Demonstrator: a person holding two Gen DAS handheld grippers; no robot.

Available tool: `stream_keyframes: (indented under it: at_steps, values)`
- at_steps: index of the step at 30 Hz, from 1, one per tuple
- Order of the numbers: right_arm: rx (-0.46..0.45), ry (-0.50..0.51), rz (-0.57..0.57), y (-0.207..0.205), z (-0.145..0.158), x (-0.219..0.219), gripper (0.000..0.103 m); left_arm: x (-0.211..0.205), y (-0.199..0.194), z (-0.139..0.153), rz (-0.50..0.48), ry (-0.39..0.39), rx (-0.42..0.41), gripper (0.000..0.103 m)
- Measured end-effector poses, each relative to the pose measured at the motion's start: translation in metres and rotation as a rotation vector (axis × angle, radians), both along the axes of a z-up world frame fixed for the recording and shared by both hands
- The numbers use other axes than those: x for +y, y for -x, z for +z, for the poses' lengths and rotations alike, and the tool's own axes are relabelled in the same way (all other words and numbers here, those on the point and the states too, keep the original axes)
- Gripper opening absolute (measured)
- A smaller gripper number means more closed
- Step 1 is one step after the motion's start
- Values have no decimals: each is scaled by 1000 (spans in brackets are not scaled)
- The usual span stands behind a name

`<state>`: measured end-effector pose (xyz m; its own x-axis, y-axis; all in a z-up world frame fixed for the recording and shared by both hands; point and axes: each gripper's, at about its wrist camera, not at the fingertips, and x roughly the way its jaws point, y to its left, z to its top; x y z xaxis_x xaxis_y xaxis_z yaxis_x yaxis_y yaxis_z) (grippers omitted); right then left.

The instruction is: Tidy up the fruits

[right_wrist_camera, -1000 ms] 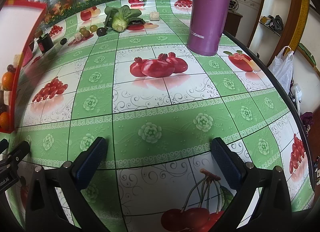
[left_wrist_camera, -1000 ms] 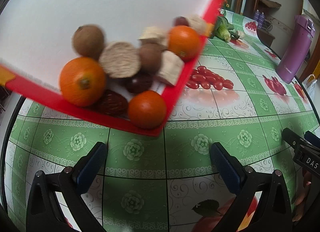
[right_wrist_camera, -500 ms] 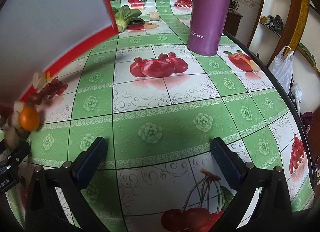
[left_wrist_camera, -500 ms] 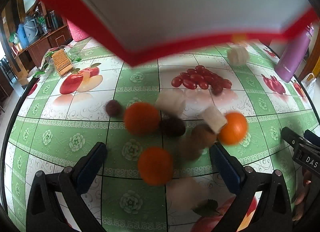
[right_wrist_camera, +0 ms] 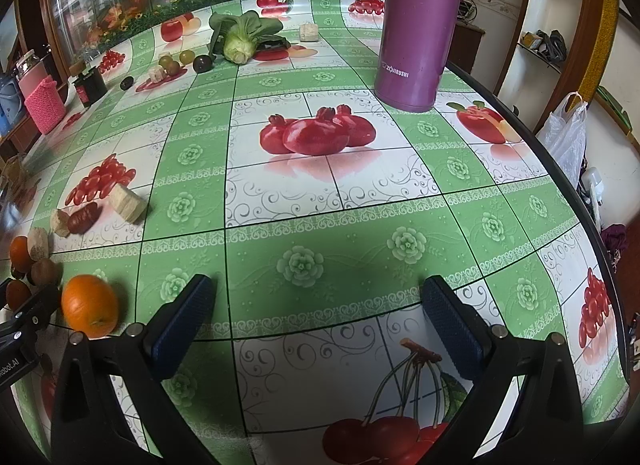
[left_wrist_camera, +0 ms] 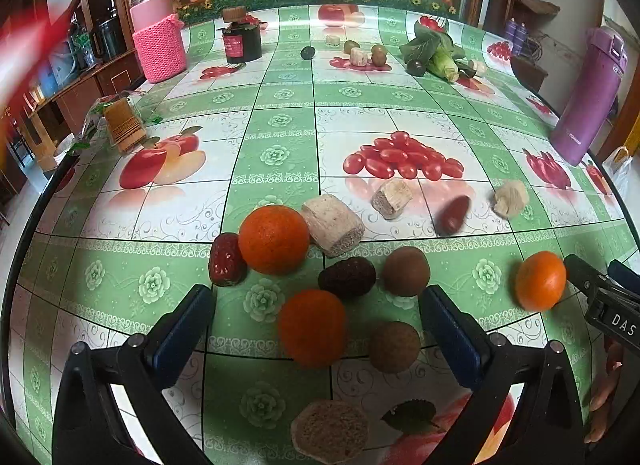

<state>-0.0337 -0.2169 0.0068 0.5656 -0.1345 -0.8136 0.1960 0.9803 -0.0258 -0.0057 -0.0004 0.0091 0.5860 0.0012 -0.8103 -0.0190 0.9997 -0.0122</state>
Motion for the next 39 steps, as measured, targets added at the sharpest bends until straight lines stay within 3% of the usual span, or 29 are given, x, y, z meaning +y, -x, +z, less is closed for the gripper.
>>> stream_keyframes:
  at_steps: [29, 33, 36, 39]
  values:
    - [0, -1, 3, 0, 0, 0, 103, -1, 0, -1, 16, 1, 0, 102]
    - [-2, 0, 20, 2, -1, 1, 103, 1, 6, 0, -25, 17, 58, 102]
    - [23, -7, 57, 4, 3, 2, 103, 12, 35, 22, -28, 51, -27, 99]
    - [-78, -90, 53, 18, 19, -7, 103, 20, 72, 50, -34, 15, -114, 100]
